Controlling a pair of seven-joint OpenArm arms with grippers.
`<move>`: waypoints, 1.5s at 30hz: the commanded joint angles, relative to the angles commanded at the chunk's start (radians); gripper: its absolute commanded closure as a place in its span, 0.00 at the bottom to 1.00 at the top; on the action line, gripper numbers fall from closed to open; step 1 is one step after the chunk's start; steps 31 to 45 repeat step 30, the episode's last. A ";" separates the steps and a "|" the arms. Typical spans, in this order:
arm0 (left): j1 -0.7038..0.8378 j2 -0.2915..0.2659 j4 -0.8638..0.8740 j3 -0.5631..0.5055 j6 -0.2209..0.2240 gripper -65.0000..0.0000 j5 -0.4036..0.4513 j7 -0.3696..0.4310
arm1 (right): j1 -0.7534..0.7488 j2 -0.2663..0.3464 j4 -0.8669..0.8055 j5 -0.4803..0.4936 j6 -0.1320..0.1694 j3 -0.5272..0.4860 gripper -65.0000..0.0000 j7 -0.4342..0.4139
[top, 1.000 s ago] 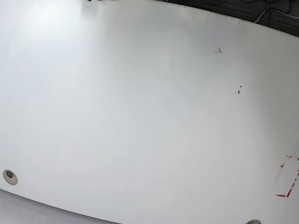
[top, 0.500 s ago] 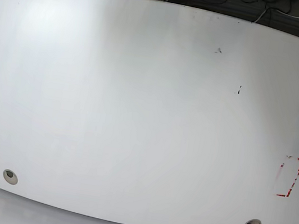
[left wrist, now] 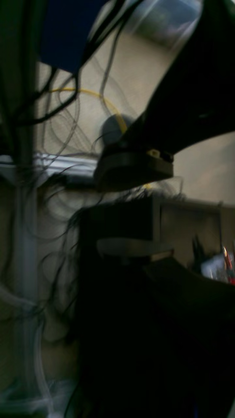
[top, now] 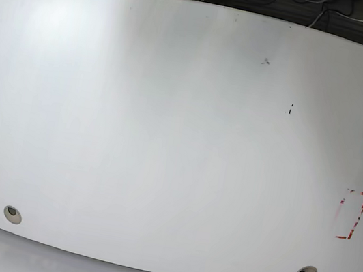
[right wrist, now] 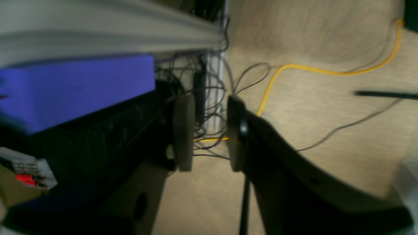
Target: Fold the T-shirt properly
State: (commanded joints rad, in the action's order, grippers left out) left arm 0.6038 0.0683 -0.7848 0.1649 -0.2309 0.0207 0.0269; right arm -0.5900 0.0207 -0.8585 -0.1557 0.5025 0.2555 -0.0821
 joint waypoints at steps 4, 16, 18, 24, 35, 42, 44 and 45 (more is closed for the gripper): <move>-0.147 0.008 0.232 0.000 0.002 0.61 0.000 0.011 | 0.103 0.028 0.183 -0.028 -0.049 -0.003 0.74 -0.049; -0.373 0.075 0.631 0.000 0.035 0.61 0.000 0.104 | 0.241 0.058 0.382 -0.031 -0.160 -0.066 0.74 -0.057; -0.384 0.075 0.634 0.000 0.071 0.61 0.000 0.104 | 0.253 0.061 0.402 -0.031 -0.190 -0.091 0.74 -0.057; -0.400 0.080 0.635 -0.012 0.095 0.55 0.002 0.101 | 0.276 0.061 0.445 -0.029 -0.230 -0.146 0.74 -0.057; -0.400 0.077 0.635 -0.117 0.098 0.49 -0.003 0.101 | 0.288 0.058 0.459 -0.026 -0.233 -0.181 0.74 -0.057; -0.400 0.077 0.635 -0.117 0.098 0.49 -0.003 0.101 | 0.288 0.058 0.459 -0.026 -0.233 -0.181 0.74 -0.057; -0.400 0.077 0.635 -0.117 0.098 0.49 -0.003 0.101 | 0.288 0.058 0.459 -0.026 -0.233 -0.181 0.74 -0.057; -0.400 0.077 0.635 -0.117 0.098 0.49 -0.003 0.101 | 0.288 0.058 0.459 -0.026 -0.233 -0.181 0.74 -0.057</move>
